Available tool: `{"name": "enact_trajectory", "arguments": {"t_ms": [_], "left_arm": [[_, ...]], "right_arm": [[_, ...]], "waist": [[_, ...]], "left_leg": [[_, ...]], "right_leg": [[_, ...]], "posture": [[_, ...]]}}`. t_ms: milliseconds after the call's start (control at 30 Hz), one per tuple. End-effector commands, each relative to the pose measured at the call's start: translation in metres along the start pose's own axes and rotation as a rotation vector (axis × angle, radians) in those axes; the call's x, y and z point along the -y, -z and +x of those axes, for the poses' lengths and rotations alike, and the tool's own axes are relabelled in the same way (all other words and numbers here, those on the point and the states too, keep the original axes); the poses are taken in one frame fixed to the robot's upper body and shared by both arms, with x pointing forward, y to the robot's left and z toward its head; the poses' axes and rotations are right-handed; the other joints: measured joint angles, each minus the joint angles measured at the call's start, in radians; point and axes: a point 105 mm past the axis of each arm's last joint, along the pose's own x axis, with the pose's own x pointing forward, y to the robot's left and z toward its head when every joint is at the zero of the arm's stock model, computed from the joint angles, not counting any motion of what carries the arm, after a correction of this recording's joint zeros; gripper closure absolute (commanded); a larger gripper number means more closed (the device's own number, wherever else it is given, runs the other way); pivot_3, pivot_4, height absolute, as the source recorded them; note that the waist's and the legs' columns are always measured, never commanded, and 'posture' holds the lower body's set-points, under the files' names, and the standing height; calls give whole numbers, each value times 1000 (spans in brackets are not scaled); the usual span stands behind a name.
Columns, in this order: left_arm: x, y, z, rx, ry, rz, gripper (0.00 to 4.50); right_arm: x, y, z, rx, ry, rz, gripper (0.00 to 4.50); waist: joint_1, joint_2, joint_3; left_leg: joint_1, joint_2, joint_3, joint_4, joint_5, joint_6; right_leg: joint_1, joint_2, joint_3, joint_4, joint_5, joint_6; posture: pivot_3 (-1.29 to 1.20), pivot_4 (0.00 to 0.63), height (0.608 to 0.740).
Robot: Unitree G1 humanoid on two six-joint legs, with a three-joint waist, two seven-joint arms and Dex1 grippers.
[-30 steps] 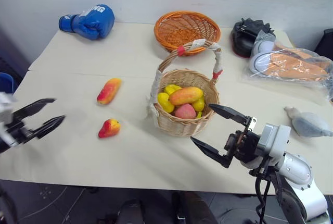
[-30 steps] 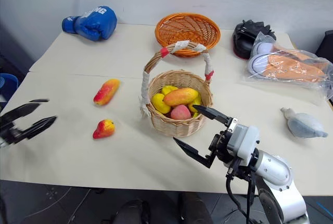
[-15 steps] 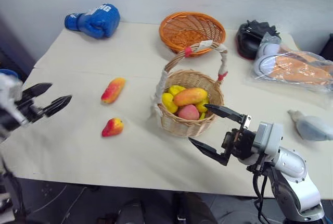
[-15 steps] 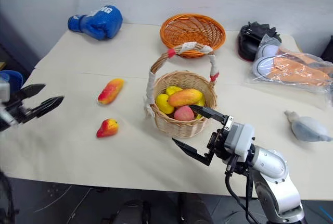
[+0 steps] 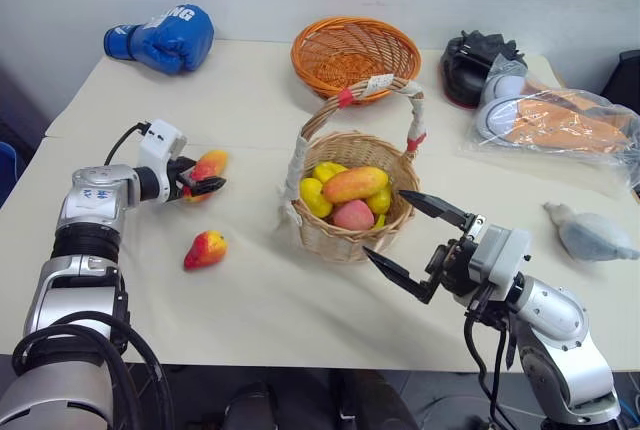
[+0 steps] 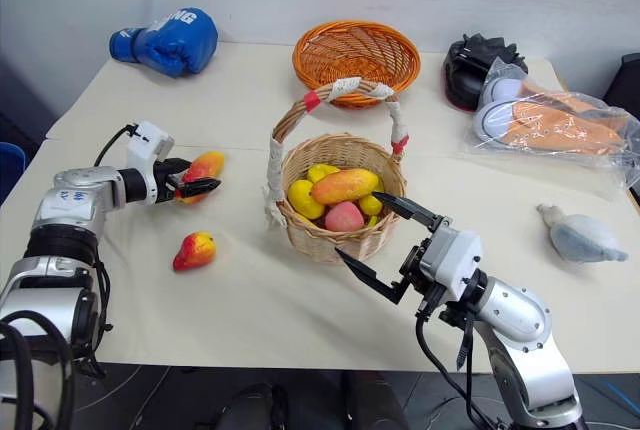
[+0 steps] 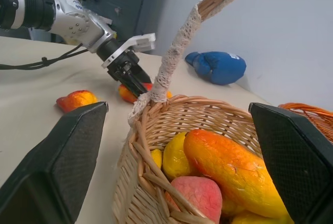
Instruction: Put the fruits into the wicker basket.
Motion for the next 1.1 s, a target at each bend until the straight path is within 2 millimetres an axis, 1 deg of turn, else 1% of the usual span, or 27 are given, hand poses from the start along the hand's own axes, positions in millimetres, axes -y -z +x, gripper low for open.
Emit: {"name": "enact_trajectory", "arguments": {"t_ms": [33,100,167,233,300,333,400,500,533,567,633,733,800,867,900,933,1000,1067,1100], "left_arm": [[-1,-9,1,3,4,32,208],[-1,-4,0,-11,8,34,597],[-4,-4,-5,4,5,29,1227],[-11,-7,-17,46,8,47,1832],[-16,-8,-27,77,9,39,2341],[-16,-10,-36,106,35,59,2510],[-12,-15,-55,152,117,95,2510],[5,-23,-80,207,268,168,2510],[15,-26,-92,219,339,215,2510],[29,-29,-106,226,432,249,2510],[53,-32,-127,202,564,270,2510],[94,-33,-141,121,726,301,2510],[132,-41,-141,132,843,336,2510],[167,-57,-131,222,908,356,2510],[181,-64,-127,263,934,377,2510],[190,-69,-121,294,940,401,2510],[199,-78,-106,336,903,413,2510],[208,-90,-80,362,826,341,2510],[213,-93,-72,363,813,325,2510]], "right_arm": [[0,-12,-1,30,21,-31,0],[0,-13,-1,27,26,-32,0],[0,-13,-2,25,28,-34,0],[1,-12,-4,23,29,-35,0],[1,-12,-5,22,29,-36,0],[1,-11,-5,20,28,-36,0],[1,-11,-7,17,24,-36,0],[2,-9,-10,9,25,-43,0],[6,-10,-13,6,55,-53,0],[13,-13,-17,15,108,-43,0],[22,-15,-27,7,171,-41,0],[24,-11,-40,-46,174,-46,0],[30,-7,-49,-68,211,-51,0],[35,-4,-57,-94,242,-57,0],[36,-3,-60,-106,246,-59,0],[36,-2,-61,-114,247,-58,0],[36,-2,-62,-124,248,-61,0],[34,-4,-63,-129,253,-62,0],[34,-5,-63,-130,256,-63,0]], "waist": [[1,0,0],[0,0,0],[0,0,0],[-1,0,0],[-5,0,0],[-5,0,0],[-6,0,0],[-4,1,1],[-3,1,1],[-3,1,1],[-2,1,1],[3,2,1],[8,2,2],[19,4,2],[21,4,2],[22,5,2],[22,5,2],[21,6,2],[19,6,2]], "left_leg": [[0,0,0,1,0,0],[0,0,0,3,0,0],[0,0,0,5,0,0],[0,0,0,6,0,0],[0,0,0,6,0,0],[0,0,0,6,0,0],[0,1,0,5,0,0],[0,1,0,6,-1,0],[0,1,0,6,-1,0],[0,1,0,6,-1,0],[-1,2,-1,6,-1,0],[0,1,-3,6,-1,0],[1,0,-4,6,-1,1],[1,0,-5,6,-2,2],[1,-1,-6,6,-2,2],[1,-2,-6,6,-2,3],[1,-3,-7,6,-2,3],[1,-3,-7,7,-2,3],[1,-4,-7,7,-2,3]], "right_leg": [[0,0,0,1,0,0],[0,0,0,3,0,0],[0,0,0,5,0,0],[0,0,0,6,0,0],[0,0,0,7,0,0],[0,0,0,7,0,0],[0,0,0,7,0,0],[0,0,0,7,0,-1],[0,0,-1,7,0,-1],[0,0,-1,7,0,-1],[0,-1,0,6,-1,-1],[2,-1,-1,5,-1,-1],[4,-2,-1,5,-1,-1],[6,-2,-1,4,0,-1],[6,-3,0,3,0,0],[7,-2,0,4,0,1],[7,-1,1,3,1,2],[7,0,2,3,1,2],[7,0,2,3,1,2]], "posture": [[0,150,740],[0,150,740],[0,150,740],[0,150,740],[0,150,740],[0,150,740],[0,150,740],[0,150,740],[0,150,740],[0,150,740],[0,150,740],[0,150,740],[0,150,740],[0,150,740],[0,150,740],[0,150,740],[0,150,740],[0,150,740],[0,150,740]]}}
